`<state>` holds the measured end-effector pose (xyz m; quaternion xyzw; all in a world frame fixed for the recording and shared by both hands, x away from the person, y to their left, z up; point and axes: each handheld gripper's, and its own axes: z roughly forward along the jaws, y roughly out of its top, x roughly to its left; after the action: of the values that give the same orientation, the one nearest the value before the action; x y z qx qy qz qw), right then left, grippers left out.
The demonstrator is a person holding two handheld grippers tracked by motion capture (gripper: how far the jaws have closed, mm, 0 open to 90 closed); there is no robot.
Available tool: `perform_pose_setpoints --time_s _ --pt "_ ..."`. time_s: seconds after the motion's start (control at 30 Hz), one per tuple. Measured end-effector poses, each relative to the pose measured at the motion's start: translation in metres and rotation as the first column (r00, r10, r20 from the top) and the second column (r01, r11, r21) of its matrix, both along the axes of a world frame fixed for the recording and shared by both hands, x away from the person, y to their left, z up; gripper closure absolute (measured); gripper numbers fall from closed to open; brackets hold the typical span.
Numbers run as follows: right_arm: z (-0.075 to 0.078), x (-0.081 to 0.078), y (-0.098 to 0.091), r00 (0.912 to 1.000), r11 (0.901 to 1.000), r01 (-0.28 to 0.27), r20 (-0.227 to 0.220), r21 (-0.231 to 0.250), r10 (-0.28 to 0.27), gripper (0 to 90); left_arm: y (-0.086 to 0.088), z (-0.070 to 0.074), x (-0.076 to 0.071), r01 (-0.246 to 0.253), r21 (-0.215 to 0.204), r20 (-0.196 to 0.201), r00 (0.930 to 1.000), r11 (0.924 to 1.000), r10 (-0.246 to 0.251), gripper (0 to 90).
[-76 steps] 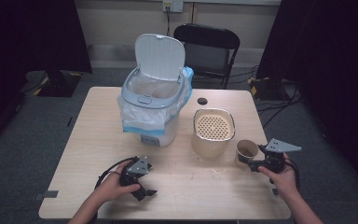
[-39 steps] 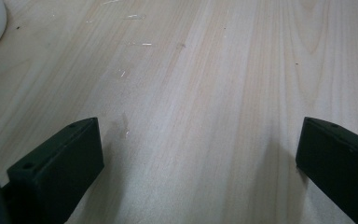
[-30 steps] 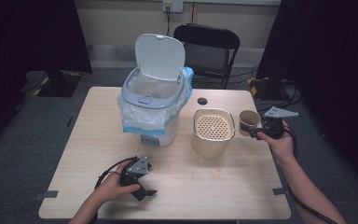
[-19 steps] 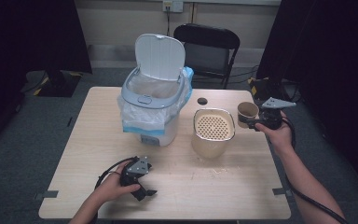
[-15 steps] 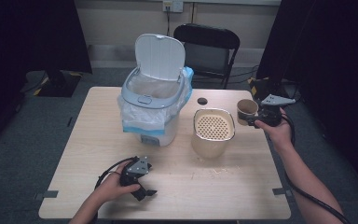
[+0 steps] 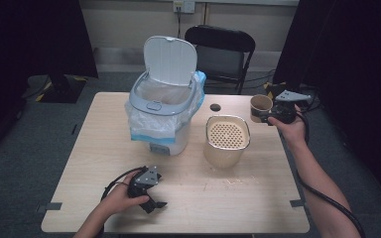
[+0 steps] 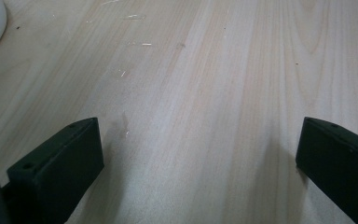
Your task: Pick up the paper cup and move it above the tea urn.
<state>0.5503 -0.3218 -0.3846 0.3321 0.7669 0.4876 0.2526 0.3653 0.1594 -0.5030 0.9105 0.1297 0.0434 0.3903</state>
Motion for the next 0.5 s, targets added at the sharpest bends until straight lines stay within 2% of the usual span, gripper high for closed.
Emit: perform_pose_setpoints --time_s 0.3,0.43,0.5 --pt "0.007 0.008 0.007 0.9986 1.0000 -0.005 0.052 -0.007 0.005 26.3 0.000 0.000 0.000 0.000 0.000 0.000 1.0000 1.0000 0.000 0.0" --pt "0.013 0.008 0.011 0.9954 0.9997 -0.013 0.095 -0.020 0.015 26.3 0.000 0.000 0.000 0.000 0.000 -0.001 1.0000 1.0000 0.000 0.0" --pt "0.016 0.007 0.014 0.9917 0.9990 -0.015 0.127 -0.042 0.021 26.3 0.000 0.000 0.000 -0.001 0.000 -0.001 1.0000 1.0000 0.001 0.0"
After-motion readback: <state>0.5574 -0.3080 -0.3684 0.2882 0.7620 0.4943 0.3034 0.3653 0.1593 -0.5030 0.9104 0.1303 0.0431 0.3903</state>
